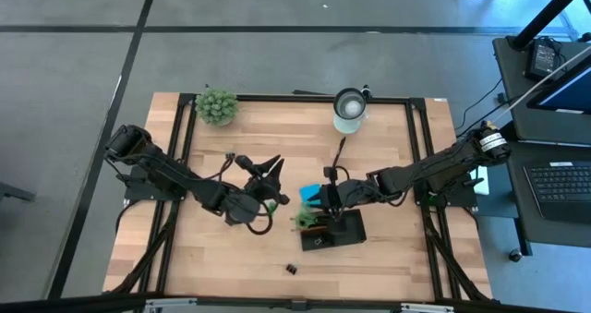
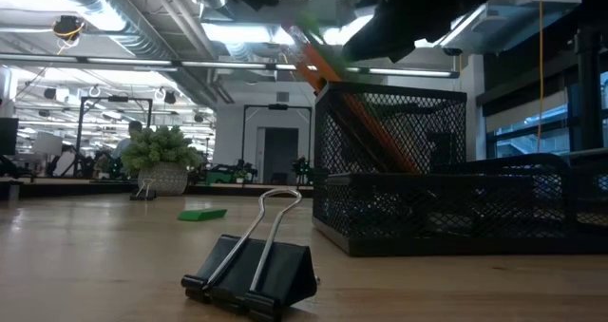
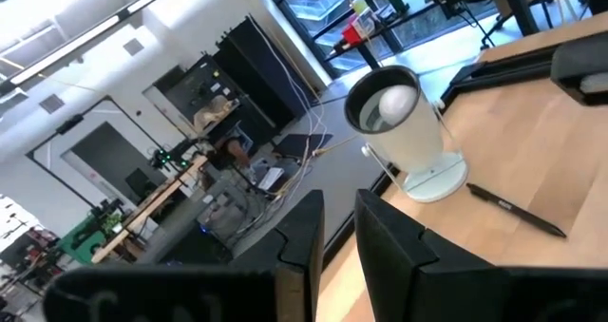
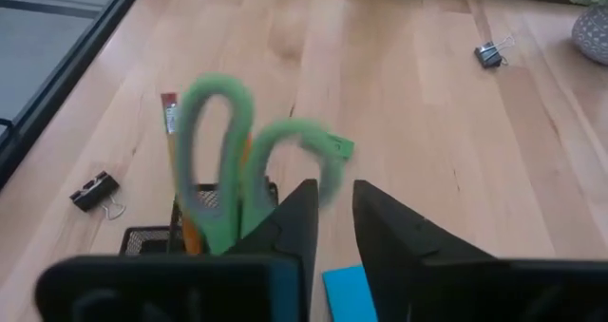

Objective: Pick and place office supplies into organizer
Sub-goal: Put the scissors into the top left slot of the desk organizer, then put the pen into the top left slot of the desk organizer

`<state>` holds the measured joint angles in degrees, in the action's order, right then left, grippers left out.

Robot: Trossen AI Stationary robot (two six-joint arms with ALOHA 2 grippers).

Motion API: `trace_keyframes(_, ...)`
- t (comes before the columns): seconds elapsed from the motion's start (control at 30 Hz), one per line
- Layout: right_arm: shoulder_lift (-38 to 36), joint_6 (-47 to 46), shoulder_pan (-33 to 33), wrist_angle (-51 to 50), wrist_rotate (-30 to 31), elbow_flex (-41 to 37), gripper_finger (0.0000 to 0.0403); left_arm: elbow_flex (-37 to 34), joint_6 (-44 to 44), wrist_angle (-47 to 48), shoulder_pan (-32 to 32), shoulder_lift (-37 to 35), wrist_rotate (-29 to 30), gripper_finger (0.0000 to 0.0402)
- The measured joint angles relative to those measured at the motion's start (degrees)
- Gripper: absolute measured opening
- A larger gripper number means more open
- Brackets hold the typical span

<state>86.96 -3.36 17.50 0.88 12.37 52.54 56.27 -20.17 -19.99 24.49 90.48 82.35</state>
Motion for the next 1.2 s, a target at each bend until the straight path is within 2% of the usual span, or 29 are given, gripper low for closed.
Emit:
trace_keyframes(0.27, 0.0, -1.2, -0.1, 0.4, 0.0, 0.0, 0.0084, 0.0, 6.3, 8.4, 0.0, 0.0, 0.0, 0.0058)
trace_keyframes(0.47, -4.2, -11.4, -3.2, 0.1, 0.0, 0.0, 0.0084, 0.0, 10.4, 11.1, 0.0, 0.0, 0.0, 0.0058)
trace_keyframes(0.67, -10.6, -13.2, -8.3, -10.6, 0.0, 0.1, 0.0081, 0.0, 12.3, 11.1, 0.0, 0.0, 0.0, 0.0058)
trace_keyframes(0.8, -13.6, -20.0, -13.7, -22.1, 0.1, 0.1, 0.0081, 0.0, 16.6, 11.0, -0.4, 0.0, -0.4, 0.0058)
trace_keyframes(0.87, -14.0, -23.9, -16.7, -27.9, 0.2, 0.1, 0.0080, 0.0, 19.3, 11.0, -1.1, 0.0, -2.6, 0.0058)
trace_keyframes(0.97, -13.5, -24.9, -20.8, -32.8, 0.3, 0.0, 0.0086, 0.0, 22.7, 11.1, -2.7, 0.0, -7.7, 0.0058)
trace_keyframes(1.1, -12.5, -25.2, -25.4, -32.1, 2.4, 0.0, 0.0103, 0.0, 24.0, 11.7, -6.0, 0.0, -16.0, 0.0058)
trace_keyframes(1.2, -11.6, -24.9, -28.6, -31.6, 2.6, 0.0, 0.0119, 0.0, 24.2, 12.6, -9.1, 0.1, -19.9, 0.0058)
